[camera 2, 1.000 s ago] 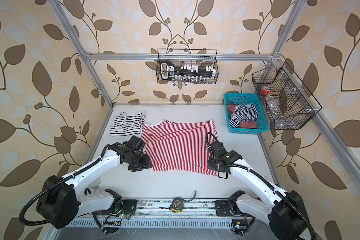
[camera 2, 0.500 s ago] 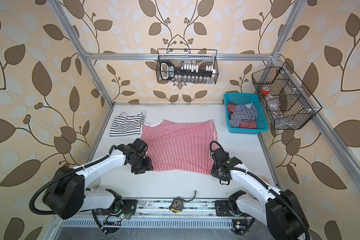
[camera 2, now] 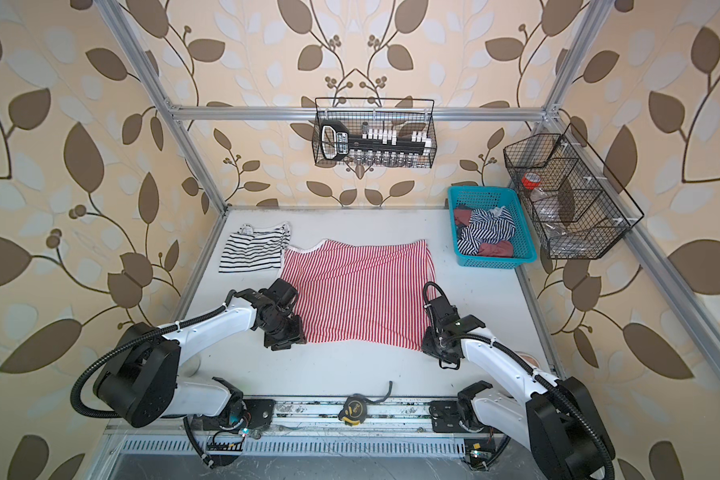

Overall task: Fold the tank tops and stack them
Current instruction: 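Grasp the red-and-white tank top's near hem corners with both grippers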

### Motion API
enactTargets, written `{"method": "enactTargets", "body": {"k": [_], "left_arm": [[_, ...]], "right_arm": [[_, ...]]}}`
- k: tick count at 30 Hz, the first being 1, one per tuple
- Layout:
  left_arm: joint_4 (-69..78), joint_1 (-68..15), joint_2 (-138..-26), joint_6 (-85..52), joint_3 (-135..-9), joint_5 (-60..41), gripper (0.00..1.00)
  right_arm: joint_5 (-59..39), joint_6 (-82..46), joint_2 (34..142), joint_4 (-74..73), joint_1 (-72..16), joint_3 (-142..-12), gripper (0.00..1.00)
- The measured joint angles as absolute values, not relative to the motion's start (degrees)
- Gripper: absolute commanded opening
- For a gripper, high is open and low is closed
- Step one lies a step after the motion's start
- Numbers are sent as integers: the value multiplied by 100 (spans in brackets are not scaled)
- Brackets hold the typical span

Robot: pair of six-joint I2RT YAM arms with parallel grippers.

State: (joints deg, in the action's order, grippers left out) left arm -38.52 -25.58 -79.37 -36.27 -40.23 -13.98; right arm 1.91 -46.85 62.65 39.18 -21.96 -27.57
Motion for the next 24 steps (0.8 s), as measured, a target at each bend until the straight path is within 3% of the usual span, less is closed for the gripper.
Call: {"method": "enactTargets", "body": {"k": [7, 13, 24], "left_arm": [[-3717, -2558, -8077, -3667, -4023, -1387, 42], [-3601, -2558, -8099, -3787, -4021, -1378, 34], [-3398, -2558, -8193, -3927, -4021, -1365, 9]], "right_arm": [[191, -4628, 6346, 3896, -2196, -2781, 25], [196, -4626, 6383, 3859, -2196, -2788, 22], [207, -4617, 6429, 3817, -2200, -2801, 14]]}}
